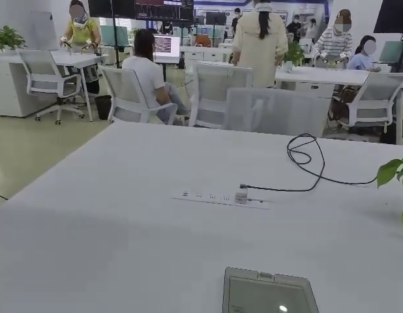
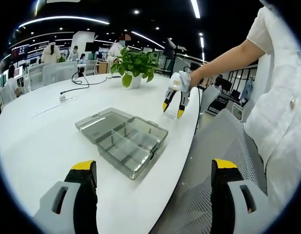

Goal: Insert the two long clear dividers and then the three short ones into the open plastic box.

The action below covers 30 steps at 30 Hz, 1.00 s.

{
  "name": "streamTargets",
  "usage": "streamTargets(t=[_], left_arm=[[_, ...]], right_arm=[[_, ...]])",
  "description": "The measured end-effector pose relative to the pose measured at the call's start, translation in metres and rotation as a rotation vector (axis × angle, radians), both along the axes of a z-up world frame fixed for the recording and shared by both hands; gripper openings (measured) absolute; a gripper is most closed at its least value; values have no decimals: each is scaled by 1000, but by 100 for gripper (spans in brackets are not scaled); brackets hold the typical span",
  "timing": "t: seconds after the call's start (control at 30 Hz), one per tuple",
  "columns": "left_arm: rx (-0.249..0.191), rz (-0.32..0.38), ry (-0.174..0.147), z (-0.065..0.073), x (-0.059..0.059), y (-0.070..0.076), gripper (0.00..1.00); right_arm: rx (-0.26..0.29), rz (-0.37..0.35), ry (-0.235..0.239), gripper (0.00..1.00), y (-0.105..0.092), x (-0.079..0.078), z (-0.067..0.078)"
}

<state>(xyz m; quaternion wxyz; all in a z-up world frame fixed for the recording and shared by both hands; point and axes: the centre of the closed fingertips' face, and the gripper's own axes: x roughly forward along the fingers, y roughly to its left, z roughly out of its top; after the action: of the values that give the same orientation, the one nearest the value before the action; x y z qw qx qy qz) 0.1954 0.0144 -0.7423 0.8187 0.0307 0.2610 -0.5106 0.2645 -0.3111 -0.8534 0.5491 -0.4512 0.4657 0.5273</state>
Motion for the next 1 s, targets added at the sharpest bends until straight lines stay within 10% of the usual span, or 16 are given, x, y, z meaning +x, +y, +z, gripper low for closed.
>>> streamTargets(t=[1.0], left_arm=[[3, 0, 1, -2, -1, 4, 100]], right_arm=[[-12, 6, -30, 33, 2, 0, -1]])
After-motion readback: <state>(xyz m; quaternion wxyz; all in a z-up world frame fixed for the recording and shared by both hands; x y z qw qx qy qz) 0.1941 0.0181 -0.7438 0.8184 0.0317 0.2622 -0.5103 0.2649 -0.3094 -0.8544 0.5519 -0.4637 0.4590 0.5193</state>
